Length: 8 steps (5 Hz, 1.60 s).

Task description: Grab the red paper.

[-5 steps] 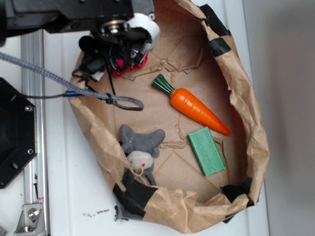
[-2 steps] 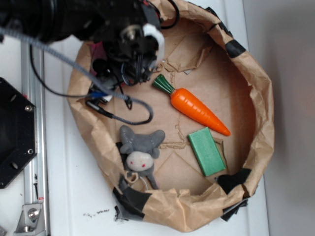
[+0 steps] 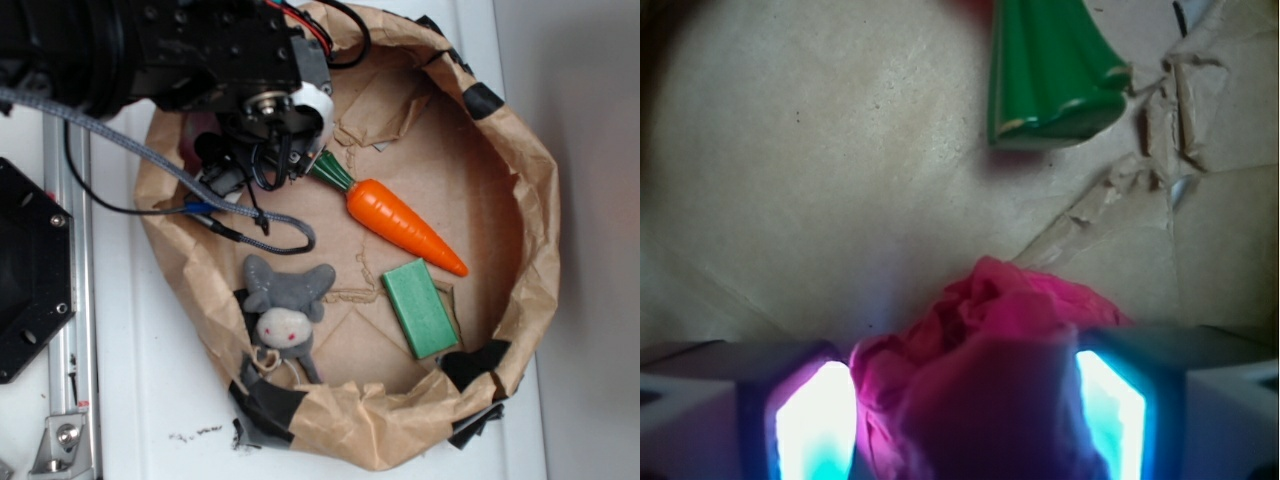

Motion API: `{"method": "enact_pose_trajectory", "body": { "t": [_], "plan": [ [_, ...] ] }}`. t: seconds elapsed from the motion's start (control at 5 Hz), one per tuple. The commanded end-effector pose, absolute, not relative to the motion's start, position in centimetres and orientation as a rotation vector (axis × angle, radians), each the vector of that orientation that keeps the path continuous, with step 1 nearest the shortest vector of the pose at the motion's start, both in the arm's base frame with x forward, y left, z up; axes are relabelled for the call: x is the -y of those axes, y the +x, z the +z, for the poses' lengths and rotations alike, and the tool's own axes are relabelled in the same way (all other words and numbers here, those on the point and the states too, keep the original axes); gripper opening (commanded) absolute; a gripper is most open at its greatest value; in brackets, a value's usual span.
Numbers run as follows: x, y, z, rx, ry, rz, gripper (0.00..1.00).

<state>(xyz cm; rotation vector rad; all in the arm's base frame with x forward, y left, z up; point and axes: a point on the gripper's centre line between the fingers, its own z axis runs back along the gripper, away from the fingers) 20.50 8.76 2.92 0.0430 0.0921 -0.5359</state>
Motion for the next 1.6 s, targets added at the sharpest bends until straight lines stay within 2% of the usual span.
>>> {"method": "enact_pose_trajectory", "body": {
  "t": [0.0, 0.2, 0.4, 0.6, 0.8, 1.0, 1.2, 1.4],
  "plan": [
    [-3.8, 23.0, 11.1, 0.072, 0.031, -0.484, 0.00],
    [-2.2, 23.4, 15.5, 0.107, 0.008, -0.450, 0.00],
    [-1.8, 24.0, 15.6, 0.073, -0.004, -0.319, 0.00],
    [-2.3, 24.4, 15.3, 0.074, -0.030, -0.235, 0.00],
    [-2.9, 24.3, 14.7, 0.097, 0.008, -0.307, 1.00],
    [-4.1, 23.6, 12.2, 0.222, -0.216, -0.371, 1.00],
    [-6.6, 22.7, 10.4, 0.168, -0.023, -0.494, 1.00],
    [-7.3, 22.4, 9.1, 0.153, 0.005, -0.556, 1.00]
  ]
}}
